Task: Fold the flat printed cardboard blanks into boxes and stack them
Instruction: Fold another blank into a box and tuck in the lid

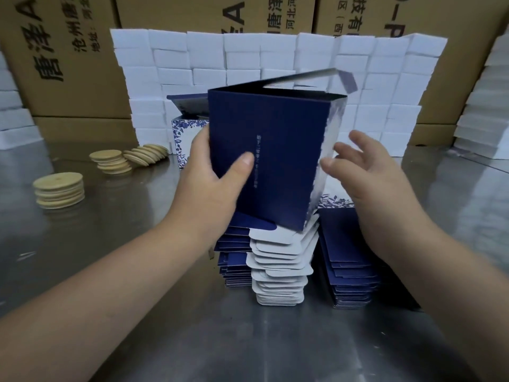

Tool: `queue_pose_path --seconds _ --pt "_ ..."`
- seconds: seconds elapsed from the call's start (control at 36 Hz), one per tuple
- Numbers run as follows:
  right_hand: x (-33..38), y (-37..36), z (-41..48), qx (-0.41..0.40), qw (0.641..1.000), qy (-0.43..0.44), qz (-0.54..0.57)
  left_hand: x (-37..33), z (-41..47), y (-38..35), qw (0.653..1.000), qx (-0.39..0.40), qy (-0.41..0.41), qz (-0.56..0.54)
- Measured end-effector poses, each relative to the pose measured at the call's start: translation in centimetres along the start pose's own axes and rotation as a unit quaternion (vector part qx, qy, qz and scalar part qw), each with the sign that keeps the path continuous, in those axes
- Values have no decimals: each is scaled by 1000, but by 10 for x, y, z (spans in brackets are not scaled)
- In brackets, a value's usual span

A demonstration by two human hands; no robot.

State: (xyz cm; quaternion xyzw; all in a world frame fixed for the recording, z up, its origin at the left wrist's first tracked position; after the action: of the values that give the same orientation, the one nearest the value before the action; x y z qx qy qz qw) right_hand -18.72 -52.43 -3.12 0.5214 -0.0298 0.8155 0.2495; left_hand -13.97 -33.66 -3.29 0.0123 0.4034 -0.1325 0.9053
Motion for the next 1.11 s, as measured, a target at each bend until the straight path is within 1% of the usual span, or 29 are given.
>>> queue_pose_path --seconds 0.11,0.17,0.25,0.33,0.42,0.5,0.56,0.61,0.64,0.72,0.81,0.89,0.94,1.0,1.06,1.11 --pt "-1 -4 -2 5 1000 13 -21 1 1 5 995 -44 -7 87" --pt "-2 -5 -2 -2 1000 12 -28 -1 1 5 994 -40 -7 103" --pt "-2 -5 -1 2 1000 0 -29 0 3 5 997 -32 4 64" --pt "-1 -7 -2 28 998 4 -50 5 3 7 998 -57 32 13" --pt "5 -7 -2 28 999 29 -26 5 5 10 994 -89 41 -52" --pt "7 -6 -4 3 998 57 -14 8 6 16 988 -122 60 -75" --pt "3 -3 -3 -45 997 63 -11 9 7 19 987 -126 63 -80" --pt "0 2 -1 -83 996 38 -18 9 7 17 987 -116 59 -92" --pt "-3 4 2 -83 996 16 -15 9 7 16 987 -109 57 -100" --pt "-6 4 4 -43 998 -33 25 9 6 14 989 -86 50 -107" --pt "-5 0 2 -1 996 -48 75 9 4 13 990 -73 48 -107" --pt "-6 1 3 -15 996 -50 68 8 4 11 990 -70 44 -112" --pt "-5 2 3 -26 996 -49 63 5 4 10 994 -69 32 -83" --pt "-1 2 2 -20 998 -22 59 3 5 10 997 -81 9 -9" --pt "3 1 0 -20 999 8 40 -2 5 13 992 -110 -18 51" --pt "2 2 -1 -32 999 23 10 -8 5 14 987 -123 -48 95"
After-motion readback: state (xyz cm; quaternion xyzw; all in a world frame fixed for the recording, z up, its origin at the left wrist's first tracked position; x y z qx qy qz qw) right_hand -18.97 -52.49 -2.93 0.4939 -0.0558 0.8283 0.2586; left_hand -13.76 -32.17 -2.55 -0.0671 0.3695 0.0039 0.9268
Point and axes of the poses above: each hand's wrist, its own z-axis towards the middle knuckle, its own y-axis out of the back of the hand, x = y × z, the point moved 4 cm from there along z, towards the middle knuckle, and after that the axes turned 11 degrees about -z, right-handed, at the moved point
